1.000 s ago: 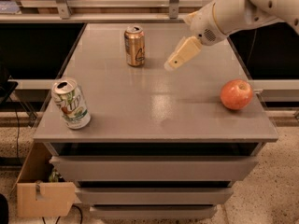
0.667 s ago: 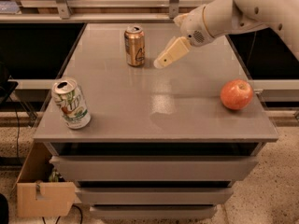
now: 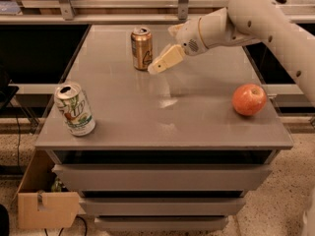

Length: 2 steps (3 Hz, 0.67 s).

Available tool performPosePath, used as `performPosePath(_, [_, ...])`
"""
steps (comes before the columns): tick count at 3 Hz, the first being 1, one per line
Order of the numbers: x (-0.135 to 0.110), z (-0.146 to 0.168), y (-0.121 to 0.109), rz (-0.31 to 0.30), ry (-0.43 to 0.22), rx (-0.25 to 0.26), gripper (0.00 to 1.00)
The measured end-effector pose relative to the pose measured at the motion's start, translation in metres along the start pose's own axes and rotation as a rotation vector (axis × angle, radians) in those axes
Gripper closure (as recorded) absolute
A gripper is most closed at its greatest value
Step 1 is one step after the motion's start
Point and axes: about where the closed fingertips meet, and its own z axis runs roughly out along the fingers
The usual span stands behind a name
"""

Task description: Pick orange can

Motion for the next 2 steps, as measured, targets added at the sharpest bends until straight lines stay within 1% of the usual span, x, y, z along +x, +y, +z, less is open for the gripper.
performPosePath(1, [0.004,0.023,0.001,0.04,-0.045,-0.024,0.0])
performPosePath(2, [0.005,0.037,-0.002,0.066,-0.08,-0.03,0.0])
